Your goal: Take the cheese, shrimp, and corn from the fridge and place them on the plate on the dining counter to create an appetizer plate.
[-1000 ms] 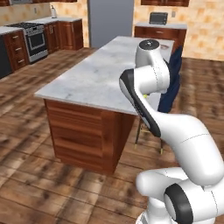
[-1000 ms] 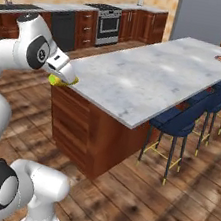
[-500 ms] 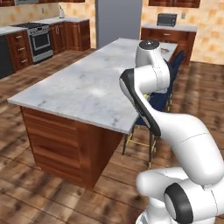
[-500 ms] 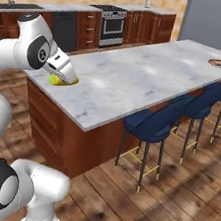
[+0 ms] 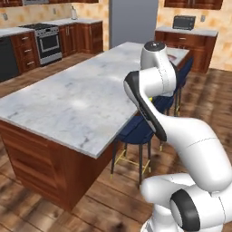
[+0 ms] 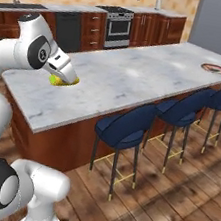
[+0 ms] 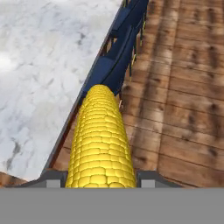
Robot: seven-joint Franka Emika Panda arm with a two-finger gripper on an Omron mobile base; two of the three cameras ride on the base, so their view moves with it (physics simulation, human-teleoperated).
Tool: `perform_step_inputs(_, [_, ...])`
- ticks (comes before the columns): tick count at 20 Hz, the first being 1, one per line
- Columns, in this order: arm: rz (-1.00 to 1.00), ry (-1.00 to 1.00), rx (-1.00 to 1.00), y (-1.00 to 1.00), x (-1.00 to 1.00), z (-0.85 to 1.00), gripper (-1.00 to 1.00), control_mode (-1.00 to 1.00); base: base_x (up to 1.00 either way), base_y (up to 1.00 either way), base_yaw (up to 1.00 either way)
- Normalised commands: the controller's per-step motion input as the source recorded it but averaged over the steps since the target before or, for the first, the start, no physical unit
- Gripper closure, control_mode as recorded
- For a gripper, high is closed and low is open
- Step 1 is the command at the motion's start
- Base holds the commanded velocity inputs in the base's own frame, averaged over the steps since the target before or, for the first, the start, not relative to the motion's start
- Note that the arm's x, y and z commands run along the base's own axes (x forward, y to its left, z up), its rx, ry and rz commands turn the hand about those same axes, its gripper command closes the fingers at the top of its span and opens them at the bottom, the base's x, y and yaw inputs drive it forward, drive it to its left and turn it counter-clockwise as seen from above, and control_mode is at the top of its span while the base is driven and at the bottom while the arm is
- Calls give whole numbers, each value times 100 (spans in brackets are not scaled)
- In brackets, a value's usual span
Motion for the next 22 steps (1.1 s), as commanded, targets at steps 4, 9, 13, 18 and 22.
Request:
perform_step_inputs(4, [0,0,0,0,0,0,100,100,37,-100,25])
perform_step_inputs(9, [0,0,0,0,0,0,100,100,39,-100,26])
perform_step_inputs(13, [0,0,0,0,0,0,100,100,41,-100,27])
perform_step_inputs(18, [0,0,0,0,0,0,100,100,42,-100,29])
perform_step_inputs(22, [0,0,0,0,0,0,100,100,40,-100,29])
